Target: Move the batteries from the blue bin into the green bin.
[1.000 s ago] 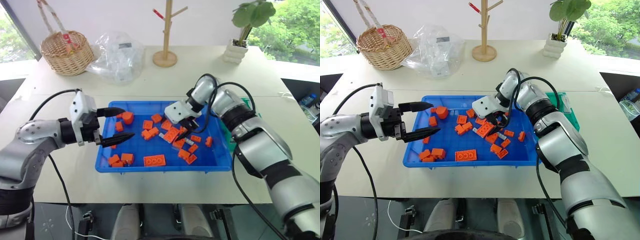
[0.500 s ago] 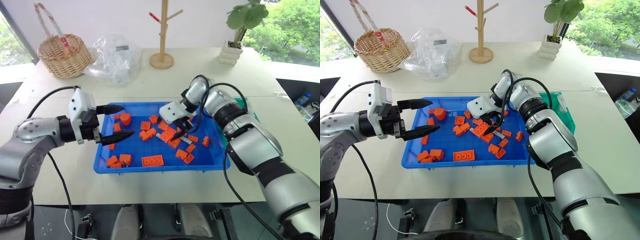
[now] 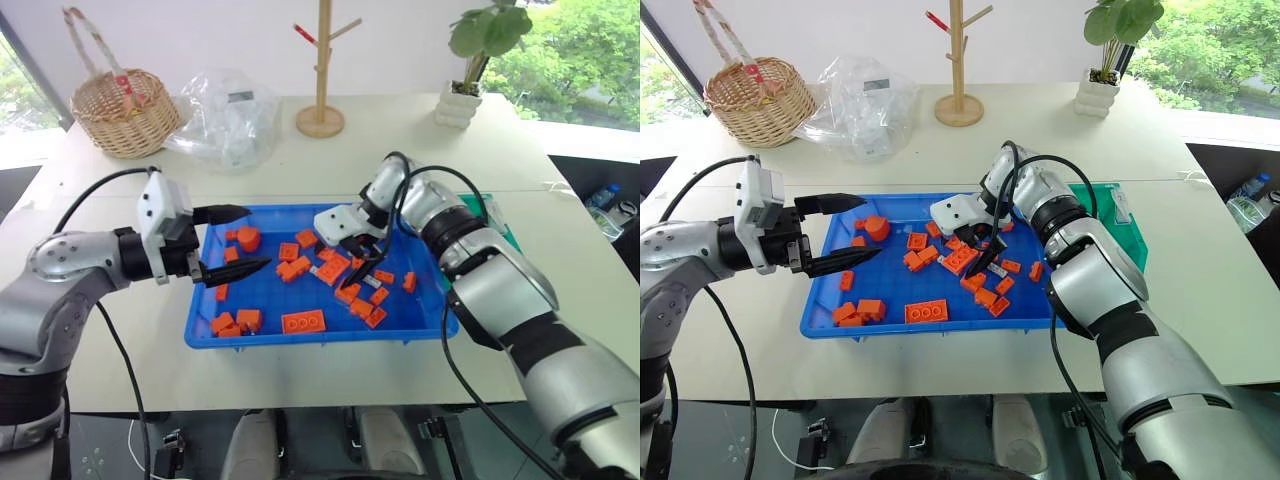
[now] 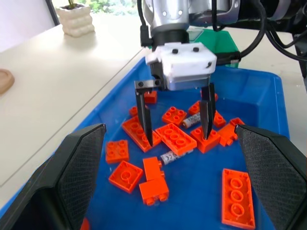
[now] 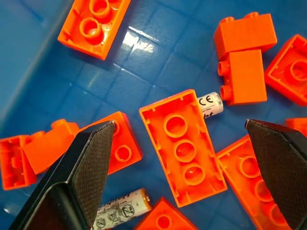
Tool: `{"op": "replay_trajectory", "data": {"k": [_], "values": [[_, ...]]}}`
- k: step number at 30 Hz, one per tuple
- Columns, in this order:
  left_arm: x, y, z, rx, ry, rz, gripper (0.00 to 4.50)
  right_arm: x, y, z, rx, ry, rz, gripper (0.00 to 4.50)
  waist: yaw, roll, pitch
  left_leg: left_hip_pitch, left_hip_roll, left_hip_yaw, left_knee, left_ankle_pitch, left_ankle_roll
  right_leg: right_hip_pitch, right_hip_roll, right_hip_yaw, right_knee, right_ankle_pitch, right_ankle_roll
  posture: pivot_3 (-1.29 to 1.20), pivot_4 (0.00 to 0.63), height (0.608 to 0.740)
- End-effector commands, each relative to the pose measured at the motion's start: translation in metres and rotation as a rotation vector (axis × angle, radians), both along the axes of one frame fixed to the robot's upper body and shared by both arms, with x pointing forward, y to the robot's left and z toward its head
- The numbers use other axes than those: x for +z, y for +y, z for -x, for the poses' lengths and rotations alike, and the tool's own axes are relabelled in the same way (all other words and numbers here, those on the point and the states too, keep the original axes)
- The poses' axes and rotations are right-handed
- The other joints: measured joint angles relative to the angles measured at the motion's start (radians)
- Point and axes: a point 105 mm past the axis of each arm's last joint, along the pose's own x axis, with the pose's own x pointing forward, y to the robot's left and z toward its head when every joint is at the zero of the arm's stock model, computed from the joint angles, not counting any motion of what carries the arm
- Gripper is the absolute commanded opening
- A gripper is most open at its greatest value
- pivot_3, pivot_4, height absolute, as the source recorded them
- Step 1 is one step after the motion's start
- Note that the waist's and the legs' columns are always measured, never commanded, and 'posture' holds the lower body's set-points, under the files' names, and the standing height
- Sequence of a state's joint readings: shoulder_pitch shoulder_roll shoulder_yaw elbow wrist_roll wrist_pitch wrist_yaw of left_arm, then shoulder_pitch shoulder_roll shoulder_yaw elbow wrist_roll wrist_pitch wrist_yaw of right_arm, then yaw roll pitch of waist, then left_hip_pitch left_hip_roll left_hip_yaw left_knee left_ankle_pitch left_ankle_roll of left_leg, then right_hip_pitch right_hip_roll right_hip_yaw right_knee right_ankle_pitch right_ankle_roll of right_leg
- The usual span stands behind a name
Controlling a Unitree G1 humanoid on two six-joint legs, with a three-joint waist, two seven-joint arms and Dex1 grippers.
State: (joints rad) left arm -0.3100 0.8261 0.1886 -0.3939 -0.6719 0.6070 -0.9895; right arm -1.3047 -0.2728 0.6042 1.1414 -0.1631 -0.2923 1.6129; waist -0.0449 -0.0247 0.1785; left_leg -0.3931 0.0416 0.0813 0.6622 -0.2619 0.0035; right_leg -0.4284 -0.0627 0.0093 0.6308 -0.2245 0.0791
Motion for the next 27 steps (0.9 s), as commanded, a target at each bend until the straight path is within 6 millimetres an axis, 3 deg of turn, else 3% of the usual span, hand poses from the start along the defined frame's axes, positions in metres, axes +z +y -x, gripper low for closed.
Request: {"op": "replay_trajectory", "data": {"k": [1, 16, 27], "values": [[0.008, 0.001, 0.001, 0.001, -0.034, 0.002, 4.50, 0.015, 0.004, -0.001, 0.007, -0.017, -0.008, 4.46, 0.001, 0.000, 0.000, 0.000, 0.000, 0.000, 0.000, 0.000, 0.000, 0.000, 0.000, 0.000, 0.000, 0.000, 0.000, 0.00, 0.150, 0.736], [0.007, 0.002, 0.003, 0.009, -0.034, 0.000, 4.50, 0.033, 0.013, 0.000, 0.022, -0.023, -0.052, 4.46, 0.001, 0.000, 0.000, -0.015, 0.000, 0.000, 0.001, 0.001, -0.001, -0.016, 0.000, 0.000, 0.002, 0.002, 0.003, 0.00, 0.150, 0.736], [0.008, 0.002, 0.002, 0.009, -0.036, -0.006, 4.50, 0.017, 0.012, -0.003, 0.022, -0.037, -0.029, 4.46, 0.001, 0.000, 0.000, -0.015, 0.000, 0.000, 0.001, 0.000, -0.001, -0.015, 0.000, -0.001, 0.001, 0.002, 0.002, 0.00, 0.150, 0.736]]}}
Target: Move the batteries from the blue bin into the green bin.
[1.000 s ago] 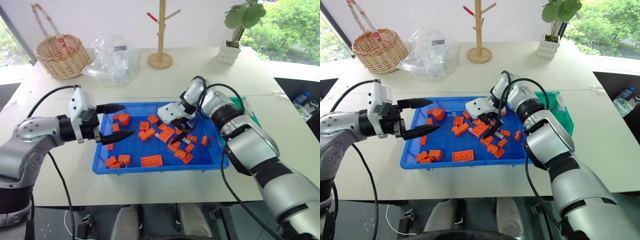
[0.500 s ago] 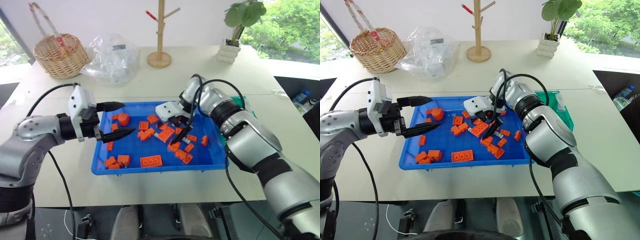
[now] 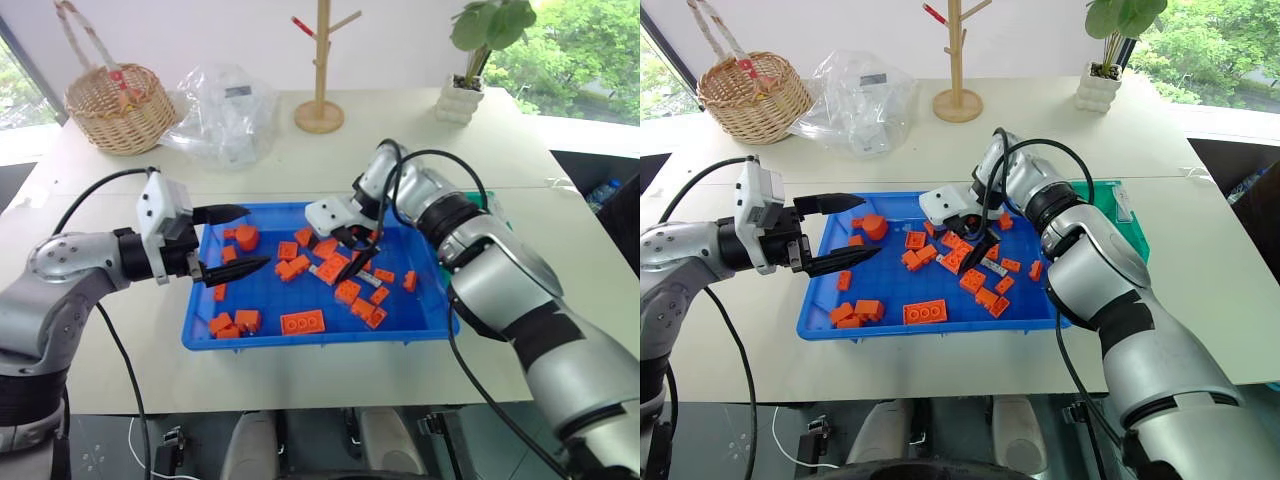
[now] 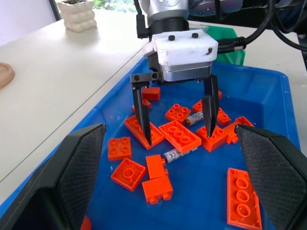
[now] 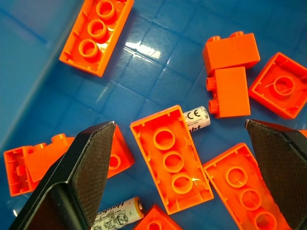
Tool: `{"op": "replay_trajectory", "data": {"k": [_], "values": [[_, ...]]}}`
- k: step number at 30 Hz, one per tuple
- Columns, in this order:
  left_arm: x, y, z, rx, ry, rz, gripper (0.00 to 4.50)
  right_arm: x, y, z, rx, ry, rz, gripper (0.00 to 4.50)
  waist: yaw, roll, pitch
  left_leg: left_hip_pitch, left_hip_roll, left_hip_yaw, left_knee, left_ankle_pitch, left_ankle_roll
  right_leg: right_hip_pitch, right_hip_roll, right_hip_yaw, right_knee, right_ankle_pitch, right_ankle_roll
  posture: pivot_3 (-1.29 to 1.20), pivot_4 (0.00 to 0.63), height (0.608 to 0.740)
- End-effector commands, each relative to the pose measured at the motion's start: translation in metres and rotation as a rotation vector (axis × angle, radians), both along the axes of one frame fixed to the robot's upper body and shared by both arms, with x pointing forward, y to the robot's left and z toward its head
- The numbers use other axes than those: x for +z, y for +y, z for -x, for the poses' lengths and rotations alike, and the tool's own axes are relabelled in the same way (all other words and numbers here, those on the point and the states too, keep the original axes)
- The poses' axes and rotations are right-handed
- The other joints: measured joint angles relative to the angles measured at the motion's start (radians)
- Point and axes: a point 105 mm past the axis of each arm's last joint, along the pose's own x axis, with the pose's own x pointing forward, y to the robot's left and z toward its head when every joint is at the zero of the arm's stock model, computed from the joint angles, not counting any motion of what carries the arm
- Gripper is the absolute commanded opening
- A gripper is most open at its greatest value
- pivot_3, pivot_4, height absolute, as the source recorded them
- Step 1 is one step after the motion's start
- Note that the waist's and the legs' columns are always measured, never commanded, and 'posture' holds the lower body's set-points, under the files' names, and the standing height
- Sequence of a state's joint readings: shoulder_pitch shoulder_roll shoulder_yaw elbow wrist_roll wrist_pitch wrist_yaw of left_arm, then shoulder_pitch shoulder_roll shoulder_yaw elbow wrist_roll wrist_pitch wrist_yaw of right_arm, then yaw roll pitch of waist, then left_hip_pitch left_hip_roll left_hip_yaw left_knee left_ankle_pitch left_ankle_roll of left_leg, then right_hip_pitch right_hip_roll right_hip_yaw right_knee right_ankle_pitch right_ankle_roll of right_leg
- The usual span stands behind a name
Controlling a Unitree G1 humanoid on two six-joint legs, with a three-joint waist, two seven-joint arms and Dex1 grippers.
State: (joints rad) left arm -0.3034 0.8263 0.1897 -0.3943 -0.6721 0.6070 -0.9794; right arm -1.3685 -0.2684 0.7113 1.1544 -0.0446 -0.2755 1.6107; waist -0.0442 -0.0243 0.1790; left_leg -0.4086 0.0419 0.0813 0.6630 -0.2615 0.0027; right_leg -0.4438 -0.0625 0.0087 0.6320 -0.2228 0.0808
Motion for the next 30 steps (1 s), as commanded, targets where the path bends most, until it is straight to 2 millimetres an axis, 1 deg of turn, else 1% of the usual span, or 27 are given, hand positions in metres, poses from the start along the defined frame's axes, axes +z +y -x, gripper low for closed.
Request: {"op": "replay_trajectory", "data": {"k": [1, 5, 8, 9, 11, 12, 15, 16, 19, 21, 23, 25, 26, 28, 30], "values": [[0.009, 0.001, 0.003, -0.002, -0.040, -0.008, 4.50, 0.001, 0.001, -0.005, -0.017, -0.035, -0.026, 4.46, 0.000, 0.000, 0.000, 0.000, 0.000, 0.000, 0.000, 0.000, 0.000, 0.000, 0.000, 0.000, 0.000, 0.000, 0.000, 0.00, 0.150, 0.736], [0.009, 0.001, 0.004, 0.001, -0.039, -0.007, 4.50, -0.009, -0.007, -0.009, -0.045, -0.056, 0.001, 4.46, 0.000, 0.000, 0.000, 0.000, 0.000, 0.000, 0.000, 0.000, 0.000, 0.000, 0.000, 0.000, 0.000, 0.000, 0.000, 0.00, 0.150, 0.736], [0.009, 0.002, 0.005, 0.003, -0.039, -0.008, 4.50, -0.013, -0.011, -0.009, -0.058, -0.048, 0.001, 4.46, 0.000, 0.000, 0.000, 0.000, 0.000, 0.000, 0.000, 0.000, 0.000, 0.000, 0.000, 0.000, 0.000, 0.000, 0.000, 0.00, 0.150, 0.736], [0.009, 0.002, 0.005, 0.004, -0.039, -0.008, 4.50, -0.014, -0.012, -0.009, -0.060, -0.046, 0.006, 4.23, 0.000, 0.000, 0.000, 0.000, 0.000, 0.000, 0.000, 0.000, 0.000, 0.000, 0.000, 0.000, 0.000, 0.000, 0.001, 0.00, 0.150, 0.736], [0.009, 0.002, 0.004, 0.004, -0.040, -0.008, 4.50, -0.016, -0.014, -0.008, -0.054, -0.037, 0.011, 3.62, 0.000, 0.000, 0.000, 0.000, 0.000, 0.000, 0.000, 0.000, 0.000, 0.000, 0.000, 0.000, 0.000, 0.000, 0.001, 0.00, 0.150, 0.736], [0.009, 0.002, 0.004, 0.004, -0.040, -0.008, 4.50, -0.017, -0.014, -0.007, -0.052, -0.034, 0.011, 3.07, 0.000, 0.000, 0.000, 0.000, 0.000, 0.000, 0.000, 0.000, 0.000, 0.000, 0.000, 0.000, 0.000, 0.001, 0.001, 0.00, 0.150, 0.736], [0.009, 0.002, 0.003, 0.002, -0.042, -0.007, 4.50, -0.008, -0.007, -0.003, -0.036, 0.009, -0.040, 1.48, 0.000, 0.000, 0.000, 0.000, -0.001, 0.000, 0.000, 0.000, 0.000, 0.000, 0.001, 0.000, 0.000, 0.001, 0.001, 0.00, 0.150, 0.736], [0.010, 0.002, 0.002, 0.001, -0.042, -0.007, 4.50, -0.006, -0.005, -0.003, -0.035, 0.014, -0.056, 1.12, -0.001, 0.000, 0.000, 0.000, -0.001, 0.000, 0.000, 0.000, 0.000, 0.000, 0.001, 0.000, 0.000, 0.001, 0.001, 0.00, 0.150, 0.736], [0.009, 0.001, 0.001, -0.004, -0.043, -0.007, 4.50, 0.006, 0.005, -0.003, -0.031, 0.008, -0.104, 1.11, -0.001, 0.000, 0.000, 0.000, -0.001, 0.000, 0.000, 0.000, 0.000, 0.000, 0.001, 0.000, 0.000, 0.001, 0.001, 0.00, 0.150, 0.736], [0.010, 0.001, 0.000, -0.005, -0.045, -0.006, 4.50, 0.016, 0.017, -0.001, -0.015, 0.005, -0.157, 1.11, -0.001, 0.000, 0.000, 0.000, -0.001, 0.000, 0.000, 0.000, 0.000, 0.000, 0.001, 0.000, 0.000, 0.001, 0.001, 0.00, 0.150, 0.736], [0.010, 0.000, -0.001, -0.007, -0.046, -0.006, 4.50, 0.025, 0.036, 0.001, -0.016, 0.003, -0.234, 1.11, -0.002, 0.000, 0.000, 0.000, -0.001, 0.000, 0.000, 0.000, 0.000, 0.000, 0.001, 0.000, 0.000, 0.001, 0.002, 0.00, 0.150, 0.736], [0.009, 0.000, -0.001, -0.009, -0.046, -0.006, 4.50, 0.028, 0.051, 0.001, -0.039, 0.000, -0.289, 1.11, -0.003, 0.000, 0.000, 0.000, 0.000, 0.000, 0.000, 0.000, 0.000, 0.000, 0.001, 0.000, 0.000, 0.001, 0.002, 0.00, 0.150, 0.736], [0.009, -0.001, -0.001, -0.010, -0.045, -0.004, 4.50, 0.027, 0.059, 0.001, -0.066, 0.002, -0.318, 1.11, -0.002, 0.000, 0.000, 0.000, 0.000, 0.000, 0.000, 0.000, 0.000, 0.000, 0.002, 0.000, 0.000, 0.001, 0.001, 0.00, 0.150, 0.736], [0.008, -0.001, -0.001, -0.011, -0.043, -0.002, 4.50, 0.023, 0.069, 0.000, -0.114, 0.005, -0.347, 1.11, -0.001, 0.000, 0.000, 0.000, 0.000, 0.000, 0.000, 0.000, 0.000, 0.000, 0.001, -0.001, 0.000, 0.001, 0.001, 0.00, 0.150, 0.736], [0.007, -0.002, -0.001, -0.014, -0.040, -0.002, 4.50, 0.019, 0.075, 0.001, -0.147, 0.001, -0.372, 2.18, 0.002, 0.000, 0.000, 0.000, 0.001, 0.000, 0.000, 0.000, -0.001, 0.000, 0.001, -0.001, 0.000, 0.001, 0.001, 0.00, 0.150, 0.736]]}}
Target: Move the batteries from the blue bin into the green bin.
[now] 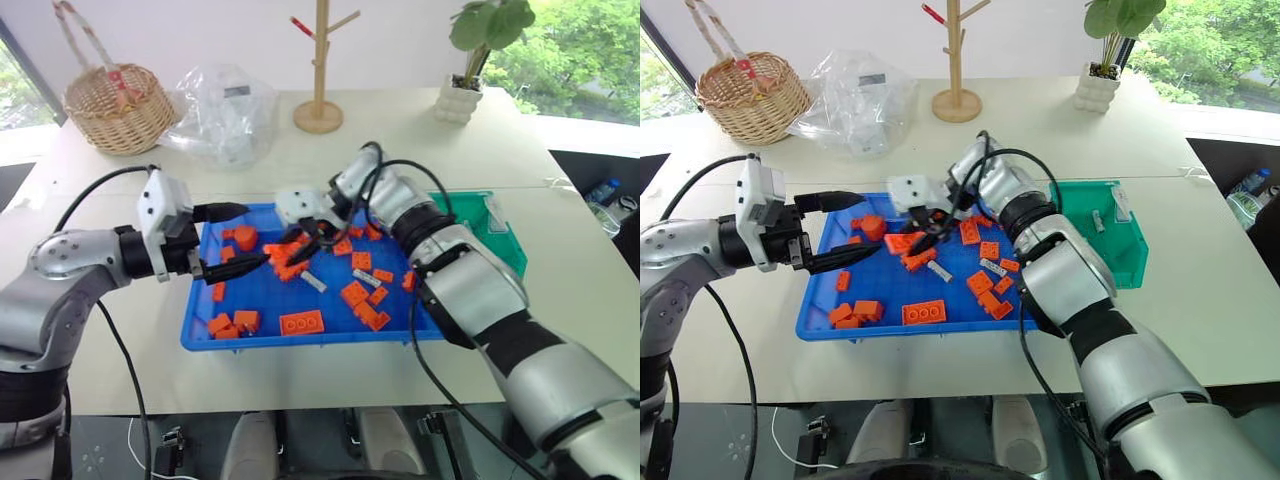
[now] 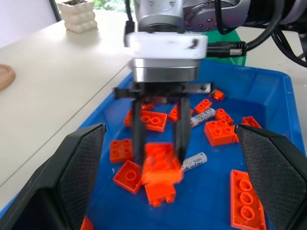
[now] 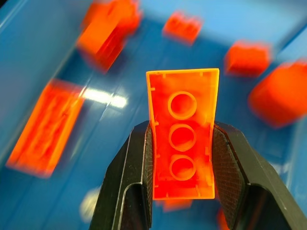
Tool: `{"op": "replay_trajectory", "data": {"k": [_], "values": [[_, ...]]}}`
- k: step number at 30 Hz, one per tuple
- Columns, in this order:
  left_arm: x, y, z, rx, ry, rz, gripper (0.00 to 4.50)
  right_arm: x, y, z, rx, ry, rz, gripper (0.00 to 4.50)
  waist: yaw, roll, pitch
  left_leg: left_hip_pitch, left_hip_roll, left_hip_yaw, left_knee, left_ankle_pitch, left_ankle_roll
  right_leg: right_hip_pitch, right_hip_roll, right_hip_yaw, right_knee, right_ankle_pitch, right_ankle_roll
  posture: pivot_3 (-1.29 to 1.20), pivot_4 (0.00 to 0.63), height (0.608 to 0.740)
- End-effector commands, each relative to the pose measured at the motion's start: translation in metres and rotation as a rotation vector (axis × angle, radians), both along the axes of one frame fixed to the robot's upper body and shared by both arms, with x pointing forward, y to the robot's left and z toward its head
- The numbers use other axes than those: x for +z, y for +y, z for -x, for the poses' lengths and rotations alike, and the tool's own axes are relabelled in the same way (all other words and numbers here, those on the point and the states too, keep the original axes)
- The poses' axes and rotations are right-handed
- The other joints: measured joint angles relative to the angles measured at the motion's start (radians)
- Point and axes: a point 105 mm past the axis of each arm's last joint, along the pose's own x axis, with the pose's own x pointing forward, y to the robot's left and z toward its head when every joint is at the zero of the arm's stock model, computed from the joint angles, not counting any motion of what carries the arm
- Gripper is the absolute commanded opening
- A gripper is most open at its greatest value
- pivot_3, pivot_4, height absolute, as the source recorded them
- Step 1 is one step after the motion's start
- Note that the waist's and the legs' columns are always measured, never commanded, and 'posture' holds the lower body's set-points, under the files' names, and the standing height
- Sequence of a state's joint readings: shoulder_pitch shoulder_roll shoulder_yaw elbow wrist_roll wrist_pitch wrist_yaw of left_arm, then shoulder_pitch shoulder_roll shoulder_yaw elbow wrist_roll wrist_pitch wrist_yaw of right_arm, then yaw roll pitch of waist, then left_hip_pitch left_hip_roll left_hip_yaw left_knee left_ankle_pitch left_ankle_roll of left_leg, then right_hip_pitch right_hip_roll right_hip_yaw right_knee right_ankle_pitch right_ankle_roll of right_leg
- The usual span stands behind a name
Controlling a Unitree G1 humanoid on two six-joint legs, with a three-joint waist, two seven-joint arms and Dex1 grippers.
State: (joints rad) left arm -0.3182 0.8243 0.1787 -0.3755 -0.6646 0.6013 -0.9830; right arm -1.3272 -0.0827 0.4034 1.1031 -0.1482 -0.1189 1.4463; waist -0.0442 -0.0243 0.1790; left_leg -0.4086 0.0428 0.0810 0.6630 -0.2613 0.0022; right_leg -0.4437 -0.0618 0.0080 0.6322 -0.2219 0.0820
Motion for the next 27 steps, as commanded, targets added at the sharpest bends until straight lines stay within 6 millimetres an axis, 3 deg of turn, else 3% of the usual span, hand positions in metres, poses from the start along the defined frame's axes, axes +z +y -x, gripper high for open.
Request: {"op": "replay_trajectory", "data": {"k": [1, 2, 4, 7, 12, 16, 23, 26, 27], "values": [[0.006, -0.003, 0.003, -0.016, -0.039, -0.001, 4.50, 0.006, 0.010, -0.004, -0.088, -0.039, -0.094, 2.64, 0.005, 0.000, 0.000, 0.000, 0.000, 0.000, 0.000, 0.000, 0.000, 0.000, -0.001, -0.001, 0.000, 0.000, 0.000, 0.00, 0.150, 0.736], [0.006, -0.003, 0.003, -0.017, -0.035, -0.001, 4.50, 0.007, 0.009, -0.007, -0.146, -0.050, -0.128, 3.13, 0.006, -0.001, 0.000, 0.000, -0.001, -0.001, 0.000, 0.000, 0.000, 0.001, -0.002, -0.001, -0.001, -0.001, -0.001, 0.00, 0.150, 0.736], [0.004, -0.003, 0.005, -0.024, -0.023, 0.000, 4.50, 0.010, -0.003, -0.007, -0.248, -0.051, -0.167, 3.13, 0.007, -0.001, 0.000, -0.001, -0.002, -0.001, 0.001, 0.000, 0.000, 0.001, -0.003, -0.001, -0.001, -0.002, -0.003, 0.00, 0.150, 0.736], [0.000, -0.002, 0.009, -0.048, 0.000, -0.011, 4.50, 0.008, -0.026, 0.008, -0.347, -0.025, -0.169, 3.13, 0.011, -0.001, 0.000, -0.002, -0.003, -0.001, 0.001, 0.000, 0.000, 0.000, -0.005, -0.001, -0.001, -0.002, -0.003, 0.00, 0.150, 0.736], [-0.007, 0.005, 0.010, -0.084, 0.035, -0.061, 4.50, -0.018, -0.066, 0.037, -0.526, 0.016, -0.104, 3.13, 0.009, -0.001, 0.000, -0.001, -0.003, -0.001, 0.001, 0.000, 0.000, 0.000, -0.003, -0.002, -0.001, -0.002, -0.004, 0.00, 0.150, 0.736], [-0.006, 0.012, 0.008, -0.088, 0.038, -0.070, 4.50, -0.022, -0.072, 0.043, -0.634, 0.080, -0.138, 3.13, -0.004, -0.001, 0.000, 0.000, -0.001, 0.000, 0.001, 0.000, 0.000, 0.000, 0.001, -0.001, -0.001, -0.002, -0.005, 0.00, 0.150, 0.736], [-0.005, 0.008, 0.008, -0.139, 0.017, -0.065, 4.50, -0.044, -0.076, 0.026, -0.768, 0.085, -0.143, 3.13, 0.006, -0.001, 0.000, -0.001, 0.000, 0.001, 0.001, 0.000, 0.000, 0.000, 0.004, -0.002, -0.002, -0.002, -0.006, 0.00, 0.150, 0.736], [-0.005, 0.007, 0.007, -0.145, 0.013, -0.072, 4.50, -0.055, -0.076, 0.029, -0.766, 0.112, -0.121, 3.13, 0.006, -0.001, 0.000, -0.001, -0.001, 0.002, 0.001, 0.000, 0.000, 0.000, 0.003, -0.002, -0.002, -0.002, -0.006, 0.00, 0.150, 0.736], [-0.006, 0.007, 0.007, -0.147, 0.011, -0.073, 4.50, -0.058, -0.076, 0.031, -0.762, 0.116, -0.111, 2.89, 0.006, -0.001, 0.000, -0.001, -0.001, 0.002, 0.001, 0.000, 0.000, 0.000, 0.002, -0.002, -0.002, -0.002, -0.006, 0.00, 0.150, 0.736]]}}
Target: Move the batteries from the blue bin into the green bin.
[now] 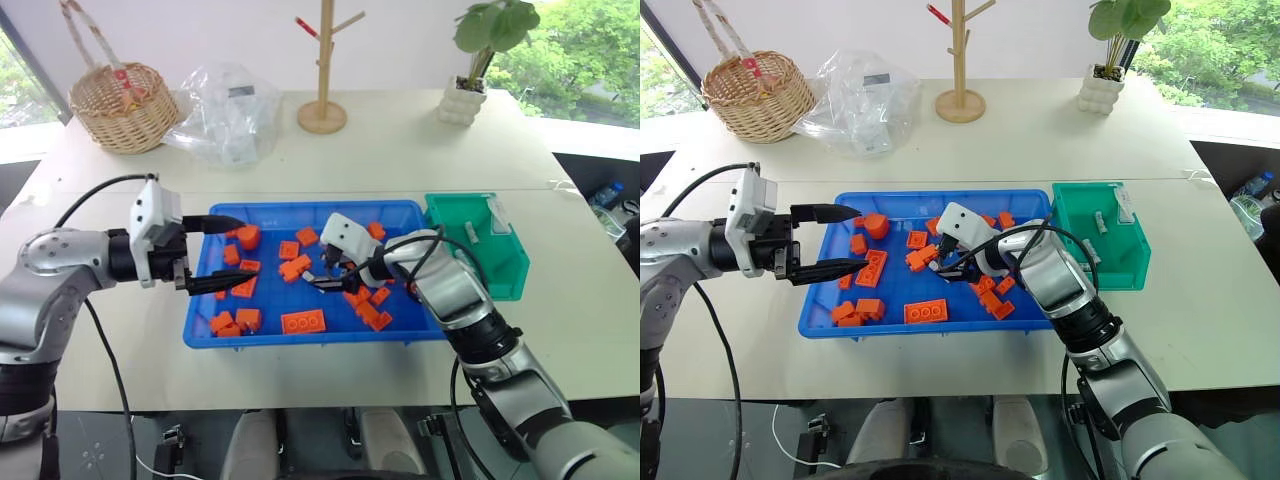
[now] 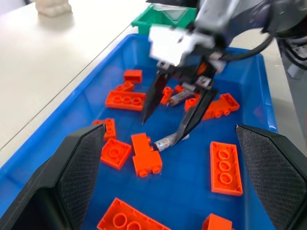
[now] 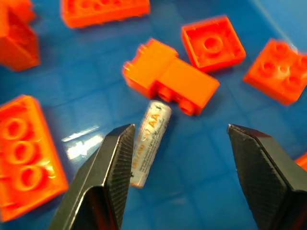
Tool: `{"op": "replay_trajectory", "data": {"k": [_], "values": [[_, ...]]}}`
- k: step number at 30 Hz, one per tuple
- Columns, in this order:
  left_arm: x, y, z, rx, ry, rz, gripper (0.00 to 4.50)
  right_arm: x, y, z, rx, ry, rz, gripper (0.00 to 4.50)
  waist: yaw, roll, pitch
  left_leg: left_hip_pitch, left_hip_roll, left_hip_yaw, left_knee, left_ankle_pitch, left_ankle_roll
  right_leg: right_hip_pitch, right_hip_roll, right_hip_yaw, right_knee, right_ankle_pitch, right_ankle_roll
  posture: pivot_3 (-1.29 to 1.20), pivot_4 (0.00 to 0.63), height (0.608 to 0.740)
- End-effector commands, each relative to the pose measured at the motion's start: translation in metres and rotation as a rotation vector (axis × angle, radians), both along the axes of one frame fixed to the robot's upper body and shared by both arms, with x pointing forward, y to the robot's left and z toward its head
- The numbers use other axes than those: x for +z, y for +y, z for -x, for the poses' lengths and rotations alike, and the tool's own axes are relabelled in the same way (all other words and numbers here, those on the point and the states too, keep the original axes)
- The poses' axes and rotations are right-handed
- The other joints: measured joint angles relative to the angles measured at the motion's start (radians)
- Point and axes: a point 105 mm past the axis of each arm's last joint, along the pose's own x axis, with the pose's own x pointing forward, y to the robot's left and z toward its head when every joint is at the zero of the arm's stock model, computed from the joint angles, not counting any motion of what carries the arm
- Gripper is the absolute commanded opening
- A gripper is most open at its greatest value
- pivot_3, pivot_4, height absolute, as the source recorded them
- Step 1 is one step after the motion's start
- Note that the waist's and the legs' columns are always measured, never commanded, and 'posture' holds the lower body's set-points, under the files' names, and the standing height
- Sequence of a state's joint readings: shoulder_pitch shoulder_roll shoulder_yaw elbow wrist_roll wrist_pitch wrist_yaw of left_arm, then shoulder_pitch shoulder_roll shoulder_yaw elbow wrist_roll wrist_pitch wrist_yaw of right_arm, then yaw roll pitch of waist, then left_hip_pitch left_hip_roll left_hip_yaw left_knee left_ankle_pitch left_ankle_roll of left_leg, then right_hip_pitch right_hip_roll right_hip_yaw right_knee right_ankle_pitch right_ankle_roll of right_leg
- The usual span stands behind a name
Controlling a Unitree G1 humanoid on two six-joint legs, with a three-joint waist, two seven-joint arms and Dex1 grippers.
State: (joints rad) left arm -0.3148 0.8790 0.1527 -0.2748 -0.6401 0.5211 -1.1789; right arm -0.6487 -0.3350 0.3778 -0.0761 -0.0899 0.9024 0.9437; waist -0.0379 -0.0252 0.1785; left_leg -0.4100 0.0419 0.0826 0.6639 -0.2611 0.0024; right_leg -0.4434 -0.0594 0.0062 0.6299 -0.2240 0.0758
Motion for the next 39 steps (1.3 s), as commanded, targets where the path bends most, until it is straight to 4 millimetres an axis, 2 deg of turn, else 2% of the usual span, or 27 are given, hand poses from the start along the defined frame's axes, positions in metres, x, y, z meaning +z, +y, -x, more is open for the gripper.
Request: {"op": "replay_trajectory", "data": {"k": [1, 2, 3, 6, 7, 9, 11, 13, 15, 17, 20, 23, 25, 29, 30, 31, 33, 35, 39], "values": [[0.005, -0.004, 0.000, -0.024, -0.041, -0.010, 4.50, -0.005, 0.001, 0.005, 0.027, 0.001, 0.004, 2.60, -0.001, 0.000, 0.000, 0.000, 0.000, 0.000, 0.000, 0.000, 0.000, 0.000, 0.000, 0.000, 0.000, 0.000, 0.000, 0.00, 0.150, 0.736], [0.005, -0.004, 0.000, -0.024, -0.042, -0.011, 4.50, -0.007, 0.001, 0.006, 0.035, 0.003, 0.011, 2.26, -0.001, 0.000, 0.000, 0.000, 0.000, 0.000, 0.000, 0.000, 0.000, 0.000, 0.000, 0.000, 0.000, 0.000, 0.000, 0.00, 0.150, 0.736], [0.005, -0.004, -0.001, -0.023, -0.044, -0.011, 4.50, -0.007, 0.001, 0.007, 0.038, 0.006, 0.008, 1.67, -0.002, 0.000, 0.000, 0.000, 0.000, 0.000, 0.000, 0.000, 0.000, 0.000, 0.000, 0.000, 0.000, 0.000, 0.000, 0.00, 0.150, 0.736], [0.006, -0.004, -0.004, -0.015, -0.052, -0.002, 4.50, -0.003, 0.002, 0.007, 0.040, -0.004, -0.015, 0.28, -0.002, -0.001, 0.000, 0.001, 0.000, 0.000, 0.000, 0.000, 0.000, 0.000, 0.001, 0.000, 0.000, 0.000, 0.000, 0.00, 0.150, 0.736], [0.007, -0.004, -0.004, -0.017, -0.052, 0.002, 4.50, 0.002, 0.003, 0.006, 0.037, -0.006, -0.034, 0.05, -0.002, -0.001, 0.000, 0.001, 0.001, 0.000, 0.000, 0.000, 0.000, 0.000, 0.002, 0.000, 0.000, 0.000, 0.000, 0.00, 0.150, 0.736], [0.006, -0.005, -0.004, -0.025, -0.047, 0.004, 4.50, 0.020, 0.003, 0.005, 0.013, -0.004, -0.100, 0.07, -0.002, -0.001, 0.000, 0.001, 0.001, -0.001, 0.000, 0.000, 0.000, 0.000, 0.002, 0.000, 0.000, 0.000, 0.000, 0.00, 0.150, 0.736], [0.004, -0.007, -0.003, -0.038, -0.043, 0.004, 4.50, 0.047, -0.004, 0.001, -0.033, -0.019, -0.191, 0.07, -0.001, 0.000, 0.000, 0.000, 0.001, -0.001, 0.000, 0.000, 0.000, 0.000, 0.002, 0.000, 0.000, 0.000, 0.000, 0.00, 0.150, 0.736], [0.003, -0.009, -0.003, -0.047, -0.039, 0.005, 4.50, 0.076, -0.027, -0.006, -0.122, -0.064, -0.265, 0.07, 0.002, 0.000, 0.000, 0.000, 0.001, -0.001, 0.000, 0.000, 0.000, 0.000, 0.002, 0.000, 0.000, 0.001, 0.001, 0.00, 0.150, 0.736], [0.002, -0.011, -0.004, -0.053, -0.038, 0.010, 4.50, 0.098, -0.065, -0.013, -0.256, -0.123, -0.295, 0.07, 0.015, 0.000, 0.000, 0.000, 0.001, -0.001, 0.000, 0.000, 0.000, 0.000, 0.001, 0.000, 0.000, 0.001, 0.001, 0.00, 0.150, 0.736], [0.001, -0.012, -0.005, -0.056, -0.037, 0.014, 4.50, 0.109, -0.112, -0.016, -0.412, -0.167, -0.292, 0.07, 0.029, -0.001, 0.000, 0.000, 0.001, -0.001, 0.000, 0.000, 0.000, 0.000, 0.001, 0.000, -0.001, 0.000, 0.000, 0.00, 0.150, 0.736], [-0.001, -0.013, -0.007, -0.062, -0.034, 0.017, 4.50, 0.111, -0.175, -0.006, -0.612, -0.195, -0.239, 0.07, 0.040, -0.001, 0.000, 0.000, 0.000, -0.001, 0.000, 0.000, 0.000, 0.001, -0.001, -0.001, -0.002, 0.000, -0.001, 0.00, 0.150, 0.736], [0.000, -0.015, -0.010, -0.068, -0.035, 0.021, 4.50, 0.098, -0.218, 0.009, -0.731, -0.194, -0.144, 0.07, 0.041, -0.001, 0.000, -0.001, -0.001, 0.000, 0.000, -0.001, 0.001, 0.001, -0.002, -0.001, -0.003, 0.000, -0.001, 0.00, 0.150, 0.736], [0.001, -0.016, -0.012, -0.074, -0.040, 0.026, 4.50, 0.087, -0.234, 0.017, -0.783, -0.174, -0.109, 0.07, 0.036, -0.001, 0.000, 0.000, -0.001, 0.000, 0.000, 0.000, 0.001, 0.001, -0.001, -0.001, -0.003, 0.000, 0.000, 0.00, 0.150, 0.736], [0.002, -0.020, -0.015, -0.090, -0.046, 0.032, 4.50, 0.073, -0.235, 0.023, -0.784, -0.154, -0.088, 2.08, 0.016, -0.001, 0.000, 0.002, 0.000, 0.000, 0.001, 0.000, 0.001, 0.001, 0.002, 0.001, -0.002, 0.000, 0.000, 0.00, 0.150, 0.736], [0.002, -0.021, -0.016, -0.092, -0.046, 0.033, 4.50, 0.073, -0.234, 0.022, -0.777, -0.166, -0.075, 2.58, 0.015, -0.001, 0.000, 0.002, 0.001, -0.001, 0.001, 0.000, 0.001, 0.001, 0.002, 0.003, -0.001, 0.000, 0.000, 0.00, 0.150, 0.736], [0.001, -0.023, -0.016, -0.095, -0.046, 0.036, 4.50, 0.081, -0.227, 0.016, -0.728, -0.213, -0.075, 3.08, 0.015, -0.001, 0.000, 0.002, 0.001, -0.001, 0.001, 0.000, 0.001, 0.001, 0.003, 0.004, -0.001, 0.000, 0.000, 0.00, 0.150, 0.736], [0.001, -0.025, -0.016, -0.100, -0.047, 0.044, 4.50, 0.095, -0.212, 0.009, -0.634, -0.280, -0.083, 3.08, 0.014, 0.000, 0.000, 0.002, 0.001, -0.001, 0.001, 0.000, 0.001, 0.001, 0.003, 0.004, -0.001, 0.000, 0.000, 0.00, 0.150, 0.736], [-0.001, -0.026, -0.017, -0.100, -0.043, 0.047, 4.50, 0.107, -0.185, 0.006, -0.465, -0.314, -0.099, 3.08, 0.016, 0.000, 0.000, 0.002, 0.001, -0.001, 0.001, 0.000, 0.001, 0.001, 0.003, 0.004, -0.001, 0.000, 0.000, 0.00, 0.150, 0.736], [-0.002, -0.028, -0.018, -0.096, -0.050, 0.050, 4.50, 0.103, -0.139, 0.001, -0.214, -0.281, -0.081, 3.08, 0.019, 0.000, 0.000, 0.002, 0.001, -0.001, 0.001, 0.000, 0.001, 0.001, 0.004, 0.004, -0.001, 0.000, 0.000, 0.00, 0.150, 0.736]]}}
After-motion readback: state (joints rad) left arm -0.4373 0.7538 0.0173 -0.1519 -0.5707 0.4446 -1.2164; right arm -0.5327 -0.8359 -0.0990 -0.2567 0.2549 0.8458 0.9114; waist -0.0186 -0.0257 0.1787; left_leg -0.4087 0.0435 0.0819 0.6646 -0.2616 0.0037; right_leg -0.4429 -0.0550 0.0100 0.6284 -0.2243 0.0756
